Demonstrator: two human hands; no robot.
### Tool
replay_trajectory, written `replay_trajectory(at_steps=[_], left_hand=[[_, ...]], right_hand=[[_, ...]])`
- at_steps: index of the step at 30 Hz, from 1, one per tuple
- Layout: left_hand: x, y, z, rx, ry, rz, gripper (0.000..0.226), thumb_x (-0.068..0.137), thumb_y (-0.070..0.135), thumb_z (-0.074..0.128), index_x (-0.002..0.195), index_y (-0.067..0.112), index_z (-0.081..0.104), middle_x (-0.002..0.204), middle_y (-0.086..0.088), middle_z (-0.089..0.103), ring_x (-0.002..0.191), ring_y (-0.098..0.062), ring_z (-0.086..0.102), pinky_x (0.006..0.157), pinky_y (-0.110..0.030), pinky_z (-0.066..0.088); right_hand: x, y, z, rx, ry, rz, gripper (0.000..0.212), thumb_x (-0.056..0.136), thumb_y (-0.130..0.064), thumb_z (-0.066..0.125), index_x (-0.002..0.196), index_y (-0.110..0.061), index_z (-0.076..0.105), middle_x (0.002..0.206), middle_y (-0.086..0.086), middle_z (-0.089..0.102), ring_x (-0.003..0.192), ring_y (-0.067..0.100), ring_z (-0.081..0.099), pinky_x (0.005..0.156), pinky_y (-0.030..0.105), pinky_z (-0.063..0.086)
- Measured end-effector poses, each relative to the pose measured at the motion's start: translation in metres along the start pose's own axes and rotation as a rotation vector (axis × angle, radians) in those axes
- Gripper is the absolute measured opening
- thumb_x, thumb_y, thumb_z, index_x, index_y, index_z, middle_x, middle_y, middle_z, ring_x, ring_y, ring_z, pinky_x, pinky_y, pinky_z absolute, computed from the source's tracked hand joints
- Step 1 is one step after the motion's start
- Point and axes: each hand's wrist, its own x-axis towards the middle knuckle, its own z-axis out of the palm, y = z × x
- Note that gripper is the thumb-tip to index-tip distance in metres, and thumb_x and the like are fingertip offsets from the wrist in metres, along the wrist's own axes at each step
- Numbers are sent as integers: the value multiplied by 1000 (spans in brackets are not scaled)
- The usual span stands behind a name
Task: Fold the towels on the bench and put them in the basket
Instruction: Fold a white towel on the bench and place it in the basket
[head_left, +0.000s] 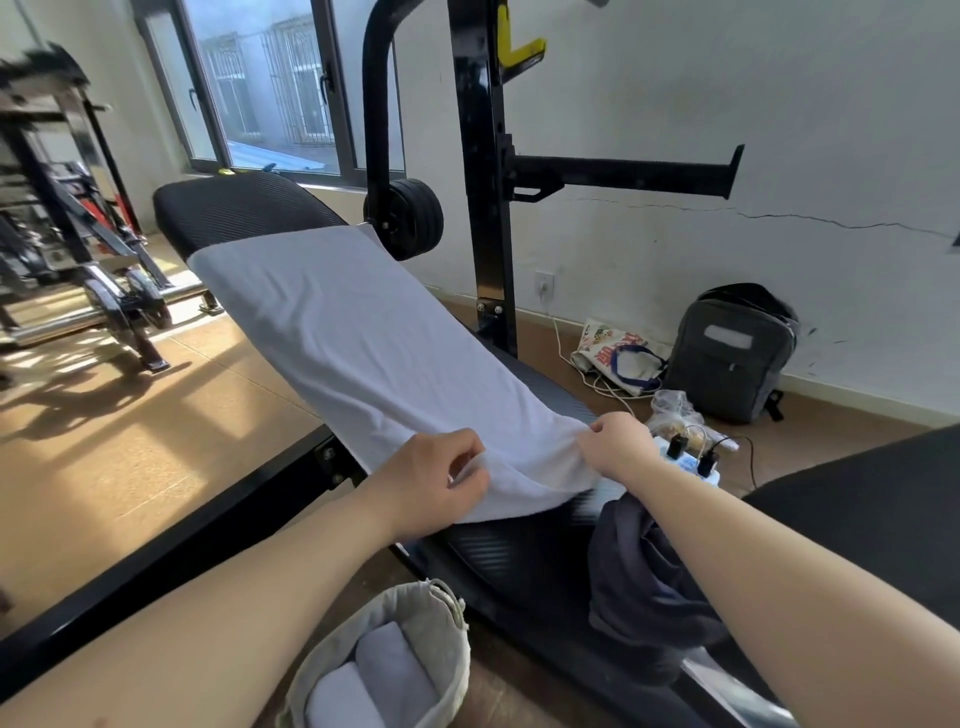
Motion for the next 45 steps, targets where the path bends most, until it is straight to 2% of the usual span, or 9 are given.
replay_trajectory(at_steps=[5,8,11,15,19,27,32,39,45], left_hand=[[0,4,1,-120,-176,-81,17,88,23,60,72,24,54,60,19,50,57,-2,43,58,-15,35],[-1,4,7,-166,-175,-101,10,83,26,59,74,31,56,66,19,54,60,-1,47,60,-13,38],[-2,0,9,-169,-103,-94,18,87,22,59,75,32,51,63,15,50,58,-5,42,57,-14,35],[-3,-4,1,-194,31,-114,17,89,16,56,77,26,49,55,13,43,54,-8,36,53,-19,32],[-1,-10,-13,-219,189,-178,18,91,7,54,80,22,50,57,9,40,51,-7,35,51,-19,31],[-1,-30,-52,-197,406,-301,27,98,18,51,96,35,72,53,21,60,47,-2,49,45,-13,32],[-5,-43,-77,-275,544,-422,25,100,25,51,99,37,73,77,0,71,56,-20,65,57,-28,53],[1,-66,-105,-690,719,-522,19,100,16,57,99,22,75,102,2,66,77,-7,69,79,-31,61],[11,-81,-130,-685,747,-500,14,98,14,62,104,19,73,105,3,69,72,-1,72,85,-37,61]], right_hand=[[8,8,-5,394,-6,130,23,81,-14,52,66,-24,37,74,-1,34,69,22,34,61,33,40],[10,15,-7,444,30,134,24,82,-11,63,101,-22,53,97,1,53,87,22,56,71,39,60],[10,14,-11,483,91,45,32,83,-11,66,109,-21,51,103,7,58,89,24,63,58,34,60],[11,11,-13,419,108,-31,15,86,-11,59,93,-24,60,94,6,66,88,26,66,75,48,63],[12,1,-16,529,36,13,39,87,7,42,75,-12,74,102,11,68,91,28,64,80,47,63],[7,-28,-26,550,-193,-72,67,86,22,30,112,-19,76,121,0,66,111,21,65,80,37,63],[11,-53,-26,460,-70,-171,29,95,-5,63,109,-26,77,106,3,73,90,18,65,80,36,63],[19,-107,-18,571,30,-256,10,97,-19,67,102,-16,74,68,1,61,57,15,54,54,26,54],[34,-165,-17,777,51,-220,11,100,-13,61,92,-11,53,92,11,68,75,26,76,68,41,64]])
